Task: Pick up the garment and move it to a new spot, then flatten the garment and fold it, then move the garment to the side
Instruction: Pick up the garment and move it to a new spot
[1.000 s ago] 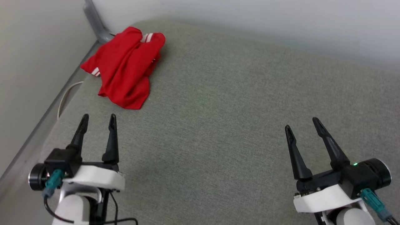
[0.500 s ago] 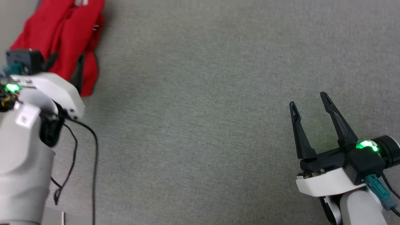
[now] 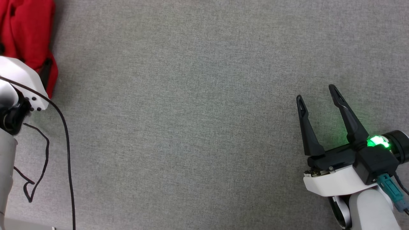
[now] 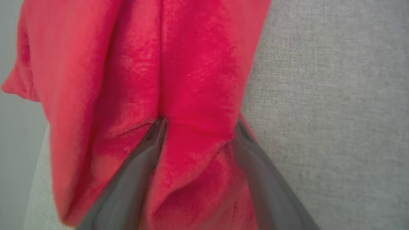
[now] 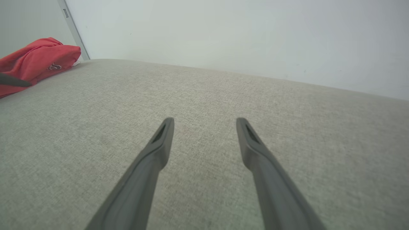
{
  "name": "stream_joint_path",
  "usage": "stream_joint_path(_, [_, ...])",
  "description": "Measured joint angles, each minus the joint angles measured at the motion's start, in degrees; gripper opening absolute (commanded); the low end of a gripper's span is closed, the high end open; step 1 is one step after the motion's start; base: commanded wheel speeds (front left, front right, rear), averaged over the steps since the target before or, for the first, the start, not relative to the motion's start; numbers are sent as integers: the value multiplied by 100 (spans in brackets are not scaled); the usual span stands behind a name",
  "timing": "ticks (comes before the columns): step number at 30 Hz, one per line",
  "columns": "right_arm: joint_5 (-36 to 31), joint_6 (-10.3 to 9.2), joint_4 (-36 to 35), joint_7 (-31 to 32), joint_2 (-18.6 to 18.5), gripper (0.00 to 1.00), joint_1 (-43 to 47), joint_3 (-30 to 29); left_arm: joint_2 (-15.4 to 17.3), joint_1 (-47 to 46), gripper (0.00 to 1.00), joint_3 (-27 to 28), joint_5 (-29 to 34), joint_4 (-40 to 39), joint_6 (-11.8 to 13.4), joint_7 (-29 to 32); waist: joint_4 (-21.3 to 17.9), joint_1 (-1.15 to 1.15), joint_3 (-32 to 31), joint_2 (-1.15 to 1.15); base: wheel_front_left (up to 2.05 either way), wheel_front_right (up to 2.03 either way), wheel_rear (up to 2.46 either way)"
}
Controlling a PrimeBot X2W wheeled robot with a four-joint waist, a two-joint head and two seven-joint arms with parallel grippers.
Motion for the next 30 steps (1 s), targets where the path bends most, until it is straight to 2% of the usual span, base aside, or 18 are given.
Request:
stream_joint_path(4, [-2, 0, 0, 0, 0, 100, -1, -51, 2, -75, 100, -86, -338, 208, 0, 212, -10, -1, 15, 0, 0, 0, 0])
stream_joint_path(5, [-4, 0, 0, 0, -1, 100, -1, -66, 0, -81, 90, -143, -410, 209, 0, 260, -2, 0, 9, 0, 0, 0, 0])
stream_joint_path(6, [-16, 0, 0, 0, 0, 100, 2, -80, -4, -87, 0, -196, -495, 208, 1, 320, 9, -1, 0, 0, 0, 0, 0])
stream_joint_path(10, [56, 0, 23, 0, 0, 100, 22, -136, -1, -24, 0, -445, -742, 59, 1, 318, 74, -1, -88, 0, 0, 0, 0])
stream_joint_path(17, [157, 0, 140, 0, 0, 100, 26, -140, 165, 9, 0, -676, -839, -103, 0, -543, 139, -1, -390, 0, 0, 0, 0])
stream_joint_path(25, [431, 0, 265, 0, 0, 100, 123, -256, 472, -144, 0, -716, -735, -690, 0, -1729, 113, -1, -1011, 0, 0, 0, 0])
stream_joint_path(30, [775, 0, 368, 0, -1, 100, 318, -277, 499, -166, 0, -806, -649, -1190, 0, -1859, 32, -1, -1543, 0, 0, 0, 0])
